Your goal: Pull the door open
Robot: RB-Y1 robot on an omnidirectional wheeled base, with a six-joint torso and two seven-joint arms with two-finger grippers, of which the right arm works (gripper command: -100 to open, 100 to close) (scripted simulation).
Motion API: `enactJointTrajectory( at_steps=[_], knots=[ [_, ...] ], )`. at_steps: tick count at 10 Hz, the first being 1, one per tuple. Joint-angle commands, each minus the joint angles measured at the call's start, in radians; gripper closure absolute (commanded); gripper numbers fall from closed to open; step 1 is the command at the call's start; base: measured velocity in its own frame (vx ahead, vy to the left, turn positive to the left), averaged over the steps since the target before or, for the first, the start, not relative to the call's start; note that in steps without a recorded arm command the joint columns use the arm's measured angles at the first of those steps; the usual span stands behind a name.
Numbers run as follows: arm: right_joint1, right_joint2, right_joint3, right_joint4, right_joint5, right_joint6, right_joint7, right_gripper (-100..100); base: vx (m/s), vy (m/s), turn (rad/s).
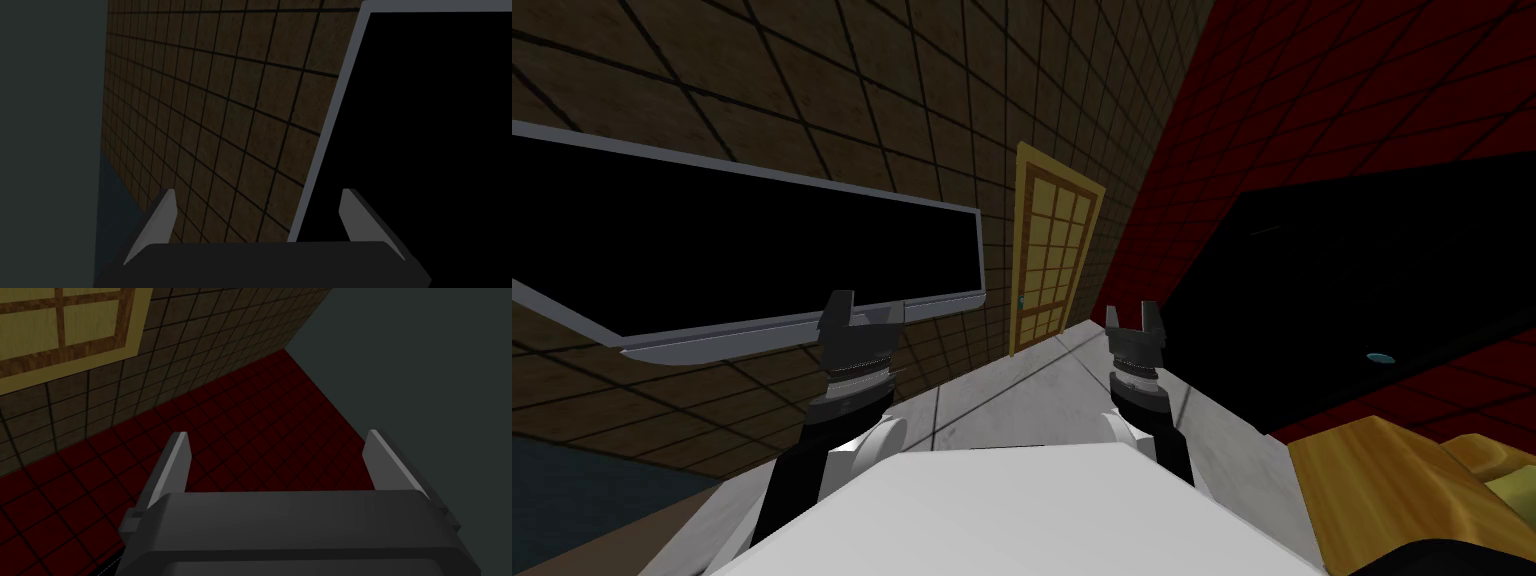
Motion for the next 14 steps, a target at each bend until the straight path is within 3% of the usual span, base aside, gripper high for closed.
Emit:
enactJointTrajectory(
  at_steps=[1, 14],
  knots=[
    [-0.007, -0.007, -0.002, 0.029, 0.010, -0.007, 0.021, -100, 0.028, 0.014, 0.029],
    [-0.078, -0.053, -0.024, 0.306, 0.103, -0.069, 0.219, -100, 0.076, -0.004, 0.035]
  ],
)
